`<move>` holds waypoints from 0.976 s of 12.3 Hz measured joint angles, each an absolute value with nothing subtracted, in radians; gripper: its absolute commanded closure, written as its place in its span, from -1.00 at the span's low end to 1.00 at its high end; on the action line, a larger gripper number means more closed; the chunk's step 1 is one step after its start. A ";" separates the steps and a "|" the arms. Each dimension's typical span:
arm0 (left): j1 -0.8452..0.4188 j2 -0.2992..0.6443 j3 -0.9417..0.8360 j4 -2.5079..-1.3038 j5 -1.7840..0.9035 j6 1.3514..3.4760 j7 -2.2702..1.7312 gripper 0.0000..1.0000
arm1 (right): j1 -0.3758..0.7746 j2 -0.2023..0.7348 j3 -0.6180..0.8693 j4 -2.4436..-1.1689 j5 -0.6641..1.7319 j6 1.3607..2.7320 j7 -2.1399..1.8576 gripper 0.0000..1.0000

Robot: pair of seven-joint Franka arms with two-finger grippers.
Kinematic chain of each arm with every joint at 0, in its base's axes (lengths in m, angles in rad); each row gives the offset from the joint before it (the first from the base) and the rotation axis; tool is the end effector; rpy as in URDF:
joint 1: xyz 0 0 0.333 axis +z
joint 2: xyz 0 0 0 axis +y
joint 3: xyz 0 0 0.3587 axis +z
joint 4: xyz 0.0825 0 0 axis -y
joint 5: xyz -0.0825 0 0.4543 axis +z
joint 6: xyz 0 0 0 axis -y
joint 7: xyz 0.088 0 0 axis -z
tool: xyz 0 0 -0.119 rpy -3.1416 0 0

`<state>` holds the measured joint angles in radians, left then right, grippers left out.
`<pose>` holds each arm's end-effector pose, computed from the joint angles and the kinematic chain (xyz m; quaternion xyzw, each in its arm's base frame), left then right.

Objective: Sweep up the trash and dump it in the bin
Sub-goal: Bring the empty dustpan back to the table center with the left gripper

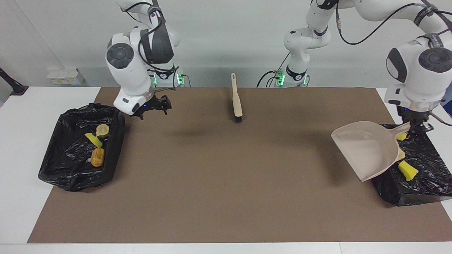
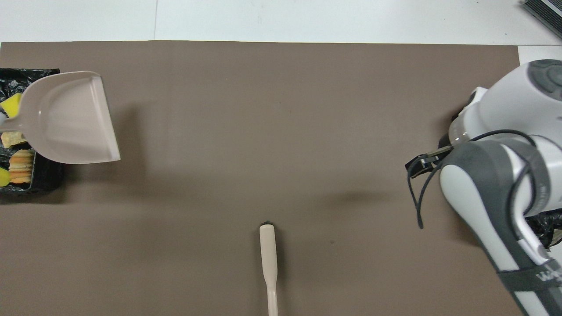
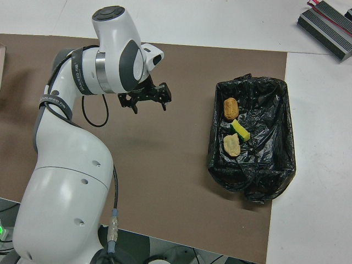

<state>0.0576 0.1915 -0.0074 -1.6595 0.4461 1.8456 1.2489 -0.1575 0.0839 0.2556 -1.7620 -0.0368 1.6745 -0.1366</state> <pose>0.6956 0.0745 0.5121 -0.7712 0.6002 0.1303 0.1673 0.6356 0.0542 0.5089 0.9891 0.1205 -0.0843 0.0059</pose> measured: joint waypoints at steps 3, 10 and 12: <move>-0.099 0.196 -0.010 -1.727 0.377 1.846 0.835 1.00 | -0.221 0.081 0.253 -1.694 -0.076 1.674 -0.148 -1.00; -0.349 0.246 -0.011 -1.755 0.087 1.942 0.080 1.00 | -0.228 0.056 0.168 -1.596 -0.112 1.641 -0.148 -1.00; -0.411 0.267 -0.011 -1.757 0.032 1.984 -0.075 1.00 | -0.133 0.034 0.058 -1.595 -0.111 1.627 -0.144 -1.00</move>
<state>-0.4108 0.2670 -0.0109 -1.7565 0.0321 1.9842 -0.0746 -0.1335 0.0336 0.0585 -1.5950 -0.1113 1.6267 -0.1441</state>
